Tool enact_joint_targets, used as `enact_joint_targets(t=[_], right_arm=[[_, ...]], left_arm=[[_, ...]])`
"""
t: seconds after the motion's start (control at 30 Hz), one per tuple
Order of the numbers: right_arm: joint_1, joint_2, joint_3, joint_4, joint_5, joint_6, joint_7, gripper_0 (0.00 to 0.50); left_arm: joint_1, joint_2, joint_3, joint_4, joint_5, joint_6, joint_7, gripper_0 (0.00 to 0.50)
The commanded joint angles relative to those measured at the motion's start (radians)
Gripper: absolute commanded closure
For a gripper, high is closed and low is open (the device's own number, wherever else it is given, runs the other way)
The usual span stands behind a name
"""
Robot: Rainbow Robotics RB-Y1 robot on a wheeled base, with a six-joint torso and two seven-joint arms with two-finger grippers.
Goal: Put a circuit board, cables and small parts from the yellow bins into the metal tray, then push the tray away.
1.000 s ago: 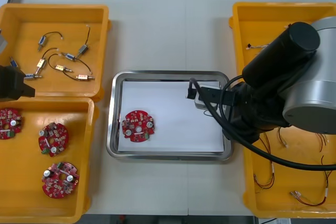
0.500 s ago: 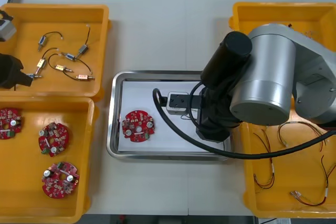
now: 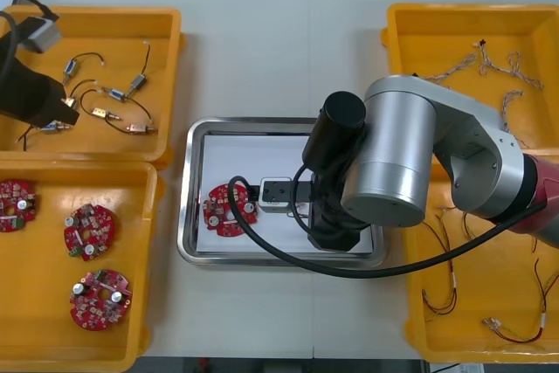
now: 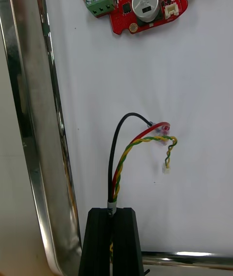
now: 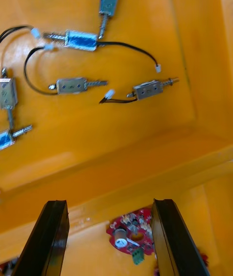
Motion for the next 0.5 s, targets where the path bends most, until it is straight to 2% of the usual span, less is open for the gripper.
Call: enact_joint_targets(t=[0.03,0.23,0.5], right_arm=[[-0.034,0.021,0.067,0.013,0.038,-0.045,0.024,0.5],[-0.03,0.038,0.09,0.075,0.04,-0.087,0.025,0.5],[-0.025,0.061,0.116,0.096,0.07,-0.087,0.013,0.5]], left_arm=[[-0.075,0.02,-0.079,-0.012,0.003,-0.022,-0.255,0.0],[-0.092,0.014,-0.102,0.02,-0.004,-0.054,-0.344,0.0],[-0.112,0.014,-0.07,0.148,-0.015,-0.11,-0.476,0.0]])
